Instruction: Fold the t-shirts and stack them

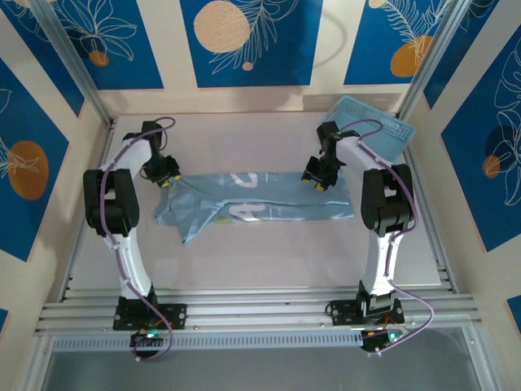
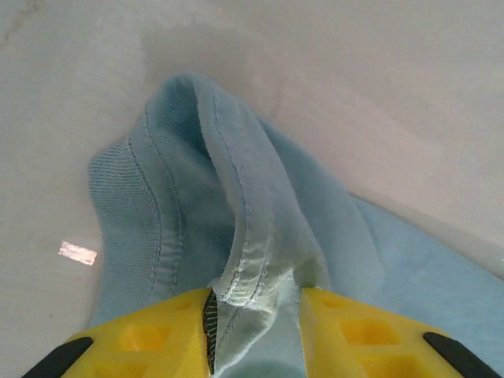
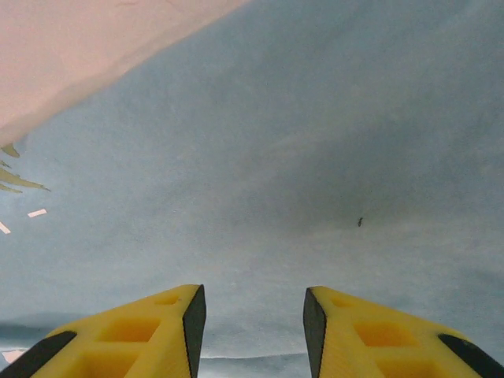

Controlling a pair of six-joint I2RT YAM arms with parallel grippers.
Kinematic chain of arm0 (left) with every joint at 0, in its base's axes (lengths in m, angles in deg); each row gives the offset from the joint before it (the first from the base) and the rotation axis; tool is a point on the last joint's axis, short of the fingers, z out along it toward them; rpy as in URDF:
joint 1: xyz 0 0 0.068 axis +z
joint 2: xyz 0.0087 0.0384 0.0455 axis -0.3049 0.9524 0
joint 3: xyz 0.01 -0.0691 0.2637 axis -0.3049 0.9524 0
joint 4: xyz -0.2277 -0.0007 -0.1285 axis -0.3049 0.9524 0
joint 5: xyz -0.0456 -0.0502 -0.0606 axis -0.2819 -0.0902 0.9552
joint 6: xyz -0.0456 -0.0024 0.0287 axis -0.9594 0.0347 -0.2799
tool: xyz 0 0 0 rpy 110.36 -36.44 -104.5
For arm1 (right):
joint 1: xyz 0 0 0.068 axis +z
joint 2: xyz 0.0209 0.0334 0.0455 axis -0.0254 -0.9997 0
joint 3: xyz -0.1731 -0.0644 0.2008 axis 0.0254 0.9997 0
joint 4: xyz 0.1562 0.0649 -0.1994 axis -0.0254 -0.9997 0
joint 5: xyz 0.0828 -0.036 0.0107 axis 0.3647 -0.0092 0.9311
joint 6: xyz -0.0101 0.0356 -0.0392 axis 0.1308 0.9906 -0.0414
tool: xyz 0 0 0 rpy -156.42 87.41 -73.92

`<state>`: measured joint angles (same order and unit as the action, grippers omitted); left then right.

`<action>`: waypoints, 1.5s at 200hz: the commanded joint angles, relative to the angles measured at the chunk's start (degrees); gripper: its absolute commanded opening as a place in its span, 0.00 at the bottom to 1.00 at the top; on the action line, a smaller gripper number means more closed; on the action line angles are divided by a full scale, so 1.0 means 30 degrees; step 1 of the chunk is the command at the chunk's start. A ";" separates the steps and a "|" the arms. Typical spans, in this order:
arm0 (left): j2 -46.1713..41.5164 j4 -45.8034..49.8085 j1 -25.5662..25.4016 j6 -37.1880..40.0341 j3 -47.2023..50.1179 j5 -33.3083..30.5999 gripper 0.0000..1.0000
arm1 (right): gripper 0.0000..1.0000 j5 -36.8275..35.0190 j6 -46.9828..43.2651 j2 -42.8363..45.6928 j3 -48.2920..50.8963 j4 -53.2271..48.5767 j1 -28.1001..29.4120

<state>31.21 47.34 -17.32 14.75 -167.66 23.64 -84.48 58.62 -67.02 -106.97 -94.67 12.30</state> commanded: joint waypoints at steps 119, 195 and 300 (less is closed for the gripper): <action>-0.3672 0.0470 0.0270 -0.0302 0.3125 -0.3013 0.15 | 0.40 0.0346 -0.0356 -0.0290 -0.0066 -0.0304 0.0568; -0.8540 0.1445 -0.0519 -0.4068 0.9919 0.1497 0.34 | 0.40 0.0858 -0.0562 0.0083 0.0100 -0.0231 0.0681; -0.9874 0.1471 -0.3409 -0.8262 1.4166 0.2582 0.30 | 0.40 0.0920 -0.0445 0.0463 0.0446 -0.0176 0.0683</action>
<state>2.60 50.47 -25.98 -6.80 -126.31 30.40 -83.21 57.99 -68.03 -106.80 -94.69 14.14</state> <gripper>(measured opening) 0.299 0.399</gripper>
